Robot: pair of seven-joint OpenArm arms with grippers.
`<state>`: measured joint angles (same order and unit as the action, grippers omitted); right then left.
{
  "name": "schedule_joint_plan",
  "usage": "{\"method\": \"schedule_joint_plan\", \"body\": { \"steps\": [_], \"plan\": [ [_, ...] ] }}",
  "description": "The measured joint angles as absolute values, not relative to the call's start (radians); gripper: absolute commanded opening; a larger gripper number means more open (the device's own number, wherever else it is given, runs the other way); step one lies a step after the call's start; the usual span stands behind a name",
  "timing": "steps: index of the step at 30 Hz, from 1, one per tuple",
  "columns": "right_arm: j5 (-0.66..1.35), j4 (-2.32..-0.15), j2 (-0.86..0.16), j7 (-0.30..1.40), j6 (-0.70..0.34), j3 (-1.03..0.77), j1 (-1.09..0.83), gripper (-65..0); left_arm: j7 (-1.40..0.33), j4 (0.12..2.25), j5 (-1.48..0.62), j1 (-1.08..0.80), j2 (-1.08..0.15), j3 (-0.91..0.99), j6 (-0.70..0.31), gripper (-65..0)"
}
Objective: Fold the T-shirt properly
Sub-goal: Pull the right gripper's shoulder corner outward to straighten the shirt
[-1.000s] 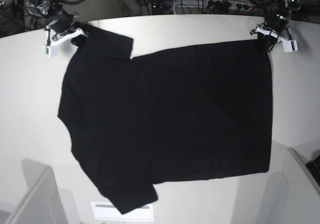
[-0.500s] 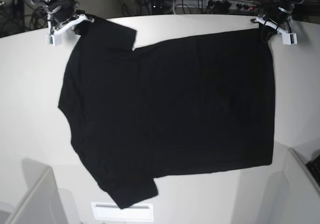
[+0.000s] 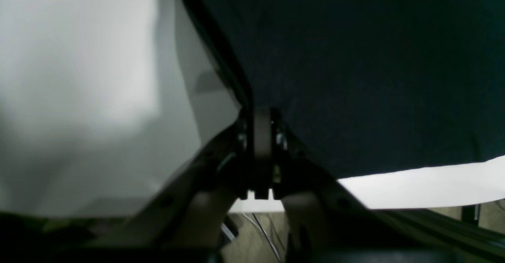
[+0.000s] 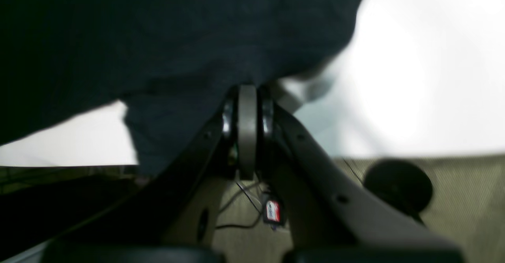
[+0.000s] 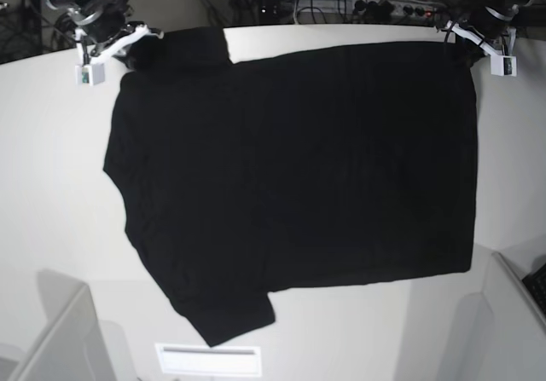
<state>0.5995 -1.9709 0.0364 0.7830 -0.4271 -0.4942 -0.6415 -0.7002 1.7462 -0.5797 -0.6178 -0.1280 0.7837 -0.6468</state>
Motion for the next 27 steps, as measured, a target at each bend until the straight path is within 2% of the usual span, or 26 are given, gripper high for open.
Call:
{"method": "schedule_joint_plan", "body": {
  "steps": [7,11,16,27],
  "plan": [
    [0.595,-1.971,0.033,0.789,-0.427,-0.457,-0.576,-65.0,-0.701,1.752,-0.583,-0.627,-0.125,0.784,-0.647,-65.0],
    [0.595,-1.971,0.033,0.791,-0.427,-0.450,-0.528,-65.0,-0.701,1.752,-0.590,-0.617,-0.120,0.784,-0.588,-65.0],
    [0.595,-1.971,0.032,0.857,-0.427,-0.439,-0.463,-65.0,-0.703,1.753,-0.693,-0.618,-0.105,0.783,-0.566,-65.0],
    [0.595,-1.971,0.031,0.970,-0.427,-0.440,-0.330,-65.0,-0.704,1.754,-0.909,-0.618,-0.109,0.784,-0.434,-65.0]
  ]
}}
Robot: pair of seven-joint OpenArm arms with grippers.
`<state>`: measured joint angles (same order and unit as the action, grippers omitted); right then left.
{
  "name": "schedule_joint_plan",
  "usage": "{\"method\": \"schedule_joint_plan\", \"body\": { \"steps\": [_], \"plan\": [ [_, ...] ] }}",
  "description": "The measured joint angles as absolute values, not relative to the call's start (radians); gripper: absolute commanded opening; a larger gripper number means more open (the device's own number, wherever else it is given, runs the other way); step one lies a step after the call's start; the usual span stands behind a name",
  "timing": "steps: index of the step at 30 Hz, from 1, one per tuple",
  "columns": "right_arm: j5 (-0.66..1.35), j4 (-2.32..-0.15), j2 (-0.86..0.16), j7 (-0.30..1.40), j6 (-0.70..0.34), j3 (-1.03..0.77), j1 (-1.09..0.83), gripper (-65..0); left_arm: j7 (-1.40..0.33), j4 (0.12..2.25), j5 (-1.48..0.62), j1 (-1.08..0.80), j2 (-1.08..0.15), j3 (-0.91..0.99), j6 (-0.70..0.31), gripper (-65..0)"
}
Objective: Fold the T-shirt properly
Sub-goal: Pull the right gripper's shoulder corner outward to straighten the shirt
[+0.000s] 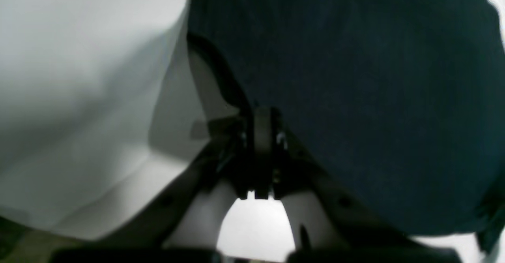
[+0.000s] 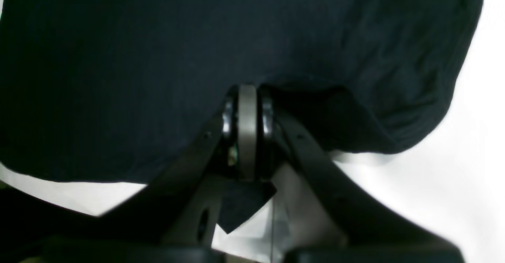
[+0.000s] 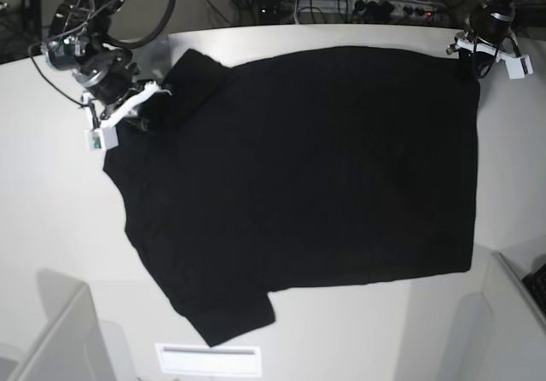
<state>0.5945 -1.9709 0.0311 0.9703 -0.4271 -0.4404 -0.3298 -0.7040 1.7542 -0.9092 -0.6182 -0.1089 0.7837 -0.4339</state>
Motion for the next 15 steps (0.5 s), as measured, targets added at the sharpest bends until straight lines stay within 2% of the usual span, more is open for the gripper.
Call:
{"method": "schedule_joint_plan", "body": {
  "steps": [8,15],
  "plan": [
    [0.587,-1.968,0.030,1.035,-0.427,-0.440,-0.234,-65.0,-0.705,1.754,-0.976,-0.602,-0.108,0.784,-0.322,-65.0],
    [0.587,-1.903,0.030,1.071,-0.427,-0.439,-0.158,-65.0,-0.705,1.753,-0.977,-0.564,-0.105,0.784,-0.272,-65.0]
  ]
}}
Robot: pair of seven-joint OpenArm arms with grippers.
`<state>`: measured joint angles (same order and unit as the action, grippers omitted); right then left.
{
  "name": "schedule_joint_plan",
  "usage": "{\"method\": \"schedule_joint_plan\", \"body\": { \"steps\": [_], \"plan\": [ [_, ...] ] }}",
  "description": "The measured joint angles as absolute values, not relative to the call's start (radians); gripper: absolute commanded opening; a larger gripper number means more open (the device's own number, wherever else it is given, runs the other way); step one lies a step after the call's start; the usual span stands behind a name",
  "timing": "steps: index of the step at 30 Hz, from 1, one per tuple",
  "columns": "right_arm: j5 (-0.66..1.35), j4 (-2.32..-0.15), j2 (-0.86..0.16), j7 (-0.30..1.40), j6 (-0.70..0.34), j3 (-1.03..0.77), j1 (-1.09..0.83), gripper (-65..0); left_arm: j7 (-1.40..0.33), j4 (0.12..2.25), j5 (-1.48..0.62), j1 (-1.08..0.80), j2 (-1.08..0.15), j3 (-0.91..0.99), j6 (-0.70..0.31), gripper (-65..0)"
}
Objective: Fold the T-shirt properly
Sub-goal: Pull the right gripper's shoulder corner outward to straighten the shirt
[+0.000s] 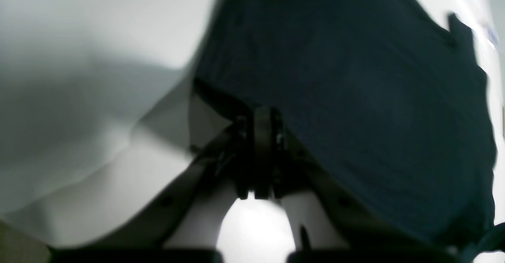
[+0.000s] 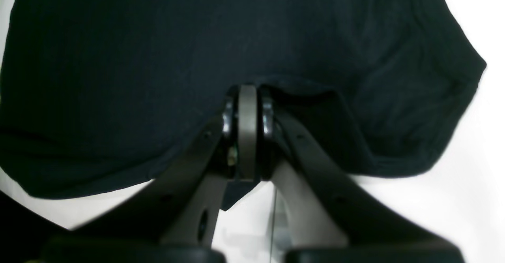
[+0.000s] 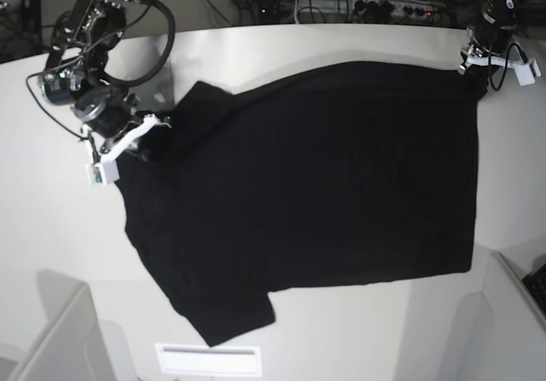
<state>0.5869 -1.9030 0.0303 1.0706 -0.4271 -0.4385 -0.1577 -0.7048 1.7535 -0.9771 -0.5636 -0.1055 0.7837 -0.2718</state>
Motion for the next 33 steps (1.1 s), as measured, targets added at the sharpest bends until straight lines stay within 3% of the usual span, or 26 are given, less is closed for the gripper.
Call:
{"method": "schedule_joint_plan", "body": {
  "steps": [16,27,33],
  "plan": [
    [0.581,-1.709,0.031,1.074,-0.427,-0.439,0.005,-65.0,-0.706,1.751,-0.981,-0.494,-0.108,0.778,-0.130,-65.0],
    [0.582,-1.581,0.030,1.075,-0.427,-0.438,0.120,-65.0,-0.810,1.748,-0.978,-0.411,-0.110,0.786,-0.130,-65.0],
    [0.511,-1.575,0.022,1.056,-0.420,-0.332,0.136,-65.0,-0.822,1.748,-0.976,-0.397,-0.107,0.796,-0.052,-65.0]
  ]
}}
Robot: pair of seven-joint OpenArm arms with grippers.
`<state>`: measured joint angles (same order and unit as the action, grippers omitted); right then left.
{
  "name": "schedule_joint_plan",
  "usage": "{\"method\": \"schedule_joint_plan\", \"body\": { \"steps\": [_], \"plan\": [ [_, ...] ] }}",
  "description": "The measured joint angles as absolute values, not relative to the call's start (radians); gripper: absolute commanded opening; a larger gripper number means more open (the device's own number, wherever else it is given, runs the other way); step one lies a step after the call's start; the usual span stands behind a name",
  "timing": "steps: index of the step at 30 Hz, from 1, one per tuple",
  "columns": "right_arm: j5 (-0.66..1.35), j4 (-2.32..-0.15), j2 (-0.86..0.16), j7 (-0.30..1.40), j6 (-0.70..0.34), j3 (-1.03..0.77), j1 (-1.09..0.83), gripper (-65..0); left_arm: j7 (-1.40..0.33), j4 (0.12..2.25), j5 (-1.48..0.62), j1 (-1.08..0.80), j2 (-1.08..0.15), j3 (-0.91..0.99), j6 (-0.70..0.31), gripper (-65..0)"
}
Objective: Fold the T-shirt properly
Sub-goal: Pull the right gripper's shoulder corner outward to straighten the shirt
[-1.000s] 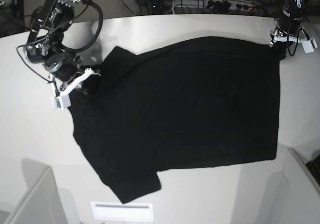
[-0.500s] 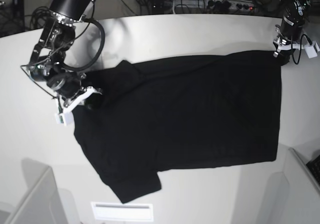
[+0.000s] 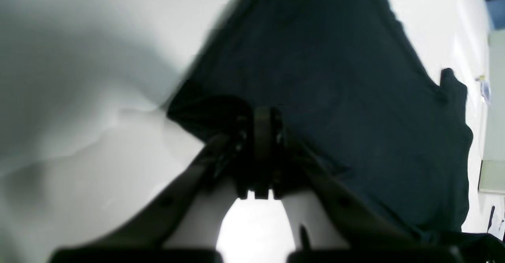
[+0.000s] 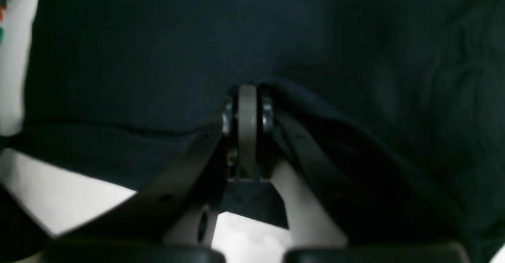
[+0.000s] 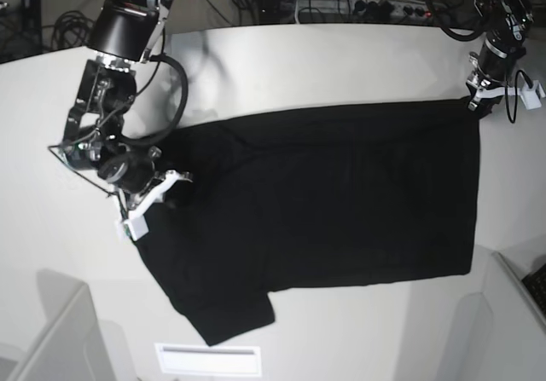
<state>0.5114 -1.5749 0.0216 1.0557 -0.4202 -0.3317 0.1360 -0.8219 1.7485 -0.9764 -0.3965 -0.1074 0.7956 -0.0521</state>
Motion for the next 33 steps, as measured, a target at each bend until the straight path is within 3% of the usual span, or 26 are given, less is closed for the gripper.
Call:
{"method": "schedule_joint_plan", "body": {
  "steps": [33],
  "plan": [
    [0.489,-1.520,0.022,0.970,-0.420,-0.375,0.197,-65.0,-0.823,1.752,-0.981,-0.328,-0.144,0.795,-0.052,-65.0]
  ]
}}
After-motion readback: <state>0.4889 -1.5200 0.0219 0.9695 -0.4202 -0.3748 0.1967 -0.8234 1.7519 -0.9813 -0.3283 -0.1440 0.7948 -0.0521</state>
